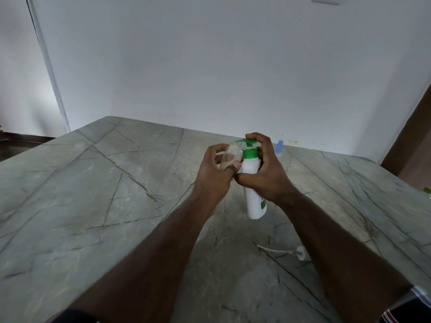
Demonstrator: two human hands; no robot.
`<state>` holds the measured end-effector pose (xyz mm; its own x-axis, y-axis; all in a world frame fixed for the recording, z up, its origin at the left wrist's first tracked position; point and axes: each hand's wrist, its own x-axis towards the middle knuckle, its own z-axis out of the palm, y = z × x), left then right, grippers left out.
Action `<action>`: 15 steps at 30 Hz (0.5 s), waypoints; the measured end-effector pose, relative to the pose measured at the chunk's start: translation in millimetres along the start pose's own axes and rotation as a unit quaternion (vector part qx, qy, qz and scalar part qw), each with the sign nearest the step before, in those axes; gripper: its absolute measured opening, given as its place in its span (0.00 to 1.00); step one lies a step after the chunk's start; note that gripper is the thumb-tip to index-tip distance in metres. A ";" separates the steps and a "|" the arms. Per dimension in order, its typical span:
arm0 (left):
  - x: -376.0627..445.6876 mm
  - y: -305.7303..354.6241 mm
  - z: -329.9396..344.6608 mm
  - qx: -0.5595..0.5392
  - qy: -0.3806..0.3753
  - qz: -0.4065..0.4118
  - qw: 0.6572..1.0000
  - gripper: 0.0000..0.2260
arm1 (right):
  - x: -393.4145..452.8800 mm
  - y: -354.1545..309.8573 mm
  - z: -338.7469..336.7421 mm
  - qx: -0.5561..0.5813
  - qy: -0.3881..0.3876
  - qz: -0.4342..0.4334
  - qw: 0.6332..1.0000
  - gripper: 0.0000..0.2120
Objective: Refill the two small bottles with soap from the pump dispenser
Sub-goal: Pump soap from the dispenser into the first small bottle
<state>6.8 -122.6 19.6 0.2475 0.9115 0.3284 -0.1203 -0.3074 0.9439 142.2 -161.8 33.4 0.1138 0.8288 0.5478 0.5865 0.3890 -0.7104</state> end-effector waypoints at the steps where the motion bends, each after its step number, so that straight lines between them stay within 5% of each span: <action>1: -0.1 0.3 -0.5 -0.002 0.002 0.001 1.000 0.19 | 0.0 -0.4 0.4 0.001 -0.006 0.000 1.000 0.44; 7: 0.2 2.2 -1.6 0.002 0.008 0.009 1.000 0.19 | 0.7 -0.4 1.2 -0.001 -0.020 0.005 1.000 0.48; 15: -1.0 -1.7 -1.1 -0.009 -0.002 0.008 1.000 0.18 | -0.2 0.5 -0.7 0.008 0.008 -0.001 1.000 0.42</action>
<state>5.7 -122.7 17.6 0.2499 0.9055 0.3429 -0.1415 -0.3162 0.9381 143.1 -162.1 33.2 0.1257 0.8211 0.5568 0.5737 0.3977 -0.7160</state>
